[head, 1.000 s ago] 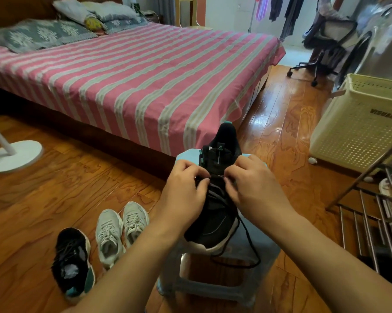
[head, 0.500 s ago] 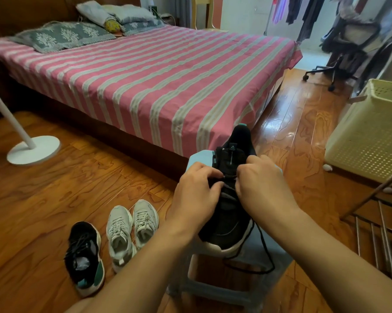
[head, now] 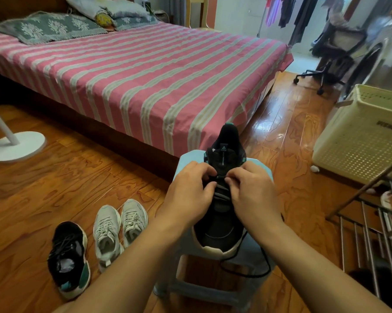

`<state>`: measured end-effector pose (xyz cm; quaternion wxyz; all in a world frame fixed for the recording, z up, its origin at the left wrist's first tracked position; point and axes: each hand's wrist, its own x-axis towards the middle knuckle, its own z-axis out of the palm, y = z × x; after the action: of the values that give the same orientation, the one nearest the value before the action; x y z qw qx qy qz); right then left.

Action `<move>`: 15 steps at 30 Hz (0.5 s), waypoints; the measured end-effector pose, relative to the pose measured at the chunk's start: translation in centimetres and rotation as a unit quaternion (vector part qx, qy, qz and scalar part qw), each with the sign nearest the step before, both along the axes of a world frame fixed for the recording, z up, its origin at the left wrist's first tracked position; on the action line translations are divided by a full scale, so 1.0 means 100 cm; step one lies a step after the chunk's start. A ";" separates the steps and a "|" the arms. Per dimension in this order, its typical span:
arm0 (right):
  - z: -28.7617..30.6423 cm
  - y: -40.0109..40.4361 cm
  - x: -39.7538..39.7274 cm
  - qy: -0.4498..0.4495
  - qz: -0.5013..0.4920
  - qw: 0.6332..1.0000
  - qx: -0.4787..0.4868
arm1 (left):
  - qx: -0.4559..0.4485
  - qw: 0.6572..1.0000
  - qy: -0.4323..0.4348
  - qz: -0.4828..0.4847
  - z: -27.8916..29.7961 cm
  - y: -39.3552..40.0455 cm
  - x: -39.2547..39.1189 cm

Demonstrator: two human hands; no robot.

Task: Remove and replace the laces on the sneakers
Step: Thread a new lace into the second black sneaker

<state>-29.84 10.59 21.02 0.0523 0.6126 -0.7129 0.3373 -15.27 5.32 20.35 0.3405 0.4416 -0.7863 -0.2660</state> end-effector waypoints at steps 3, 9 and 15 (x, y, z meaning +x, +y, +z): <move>-0.002 -0.002 -0.005 -0.043 0.023 0.998 -0.026 | 0.021 1.000 0.018 0.004 -0.001 -0.002 0.005; 0.001 0.007 -0.005 -0.048 0.006 0.999 0.018 | 0.023 1.000 0.003 0.020 0.008 -0.004 -0.001; 0.009 0.007 0.004 -0.049 -0.045 0.996 0.056 | -0.029 0.989 -0.134 0.052 0.022 -0.009 -0.016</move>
<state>-29.43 11.25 21.92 -0.0020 0.5646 -0.7594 0.3234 -16.92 4.38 22.55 0.2582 0.5036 -0.8080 -0.1640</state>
